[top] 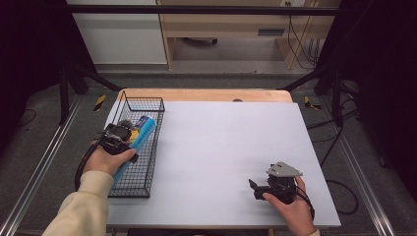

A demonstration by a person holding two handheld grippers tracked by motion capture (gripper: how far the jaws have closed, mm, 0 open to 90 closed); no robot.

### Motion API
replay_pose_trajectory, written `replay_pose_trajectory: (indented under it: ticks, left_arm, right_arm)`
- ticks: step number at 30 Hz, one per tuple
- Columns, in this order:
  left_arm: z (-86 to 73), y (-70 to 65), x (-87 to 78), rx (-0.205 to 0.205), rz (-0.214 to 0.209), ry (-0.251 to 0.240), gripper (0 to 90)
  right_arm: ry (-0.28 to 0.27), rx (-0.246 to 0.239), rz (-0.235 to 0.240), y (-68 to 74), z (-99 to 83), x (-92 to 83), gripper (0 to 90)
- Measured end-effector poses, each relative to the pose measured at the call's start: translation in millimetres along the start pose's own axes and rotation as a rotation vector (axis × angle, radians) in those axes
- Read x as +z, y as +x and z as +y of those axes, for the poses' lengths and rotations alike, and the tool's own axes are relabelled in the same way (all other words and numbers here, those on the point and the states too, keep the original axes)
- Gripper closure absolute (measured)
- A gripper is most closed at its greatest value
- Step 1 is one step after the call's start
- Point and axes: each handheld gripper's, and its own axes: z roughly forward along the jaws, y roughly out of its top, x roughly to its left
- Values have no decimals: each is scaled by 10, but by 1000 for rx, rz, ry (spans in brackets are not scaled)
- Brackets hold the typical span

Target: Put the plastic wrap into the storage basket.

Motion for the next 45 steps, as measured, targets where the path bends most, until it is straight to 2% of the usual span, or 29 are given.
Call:
replay_pose_trajectory:
  ticks: [12, 14, 18, 19, 22, 24, 35, 45]
  left_arm:
    - [20, 45, 84, -23, -10, 25, 317]
    - [27, 56, 127, -25, -14, 45, 317]
    - [33, 49, 191, -20, -14, 59, 317]
    - [42, 33, 225, -9, -10, 81, 318]
    - [59, 19, 223, 2, 2, 88, 317]
    - [61, 28, 233, -6, -7, 93, 317]
    - [96, 36, 278, 5, -16, 133, 316]
    - [119, 25, 304, 15, -10, 139, 312]
  right_arm:
    - [-3, 2, 1, 1, 2, -1, 81]
    - [-1, 2, 1, 0, 2, 0, 81]
    - [-1, 2, 5, -1, 1, -3, 81]
    - [-6, 3, 5, -3, 3, -9, 81]
    - [-8, 0, 5, -10, 2, -8, 81]
    - [-7, 4, 7, -7, 3, -5, 81]
    - [4, -1, 10, 0, -1, 0, 81]
    - [11, -5, 12, 6, -4, 9, 81]
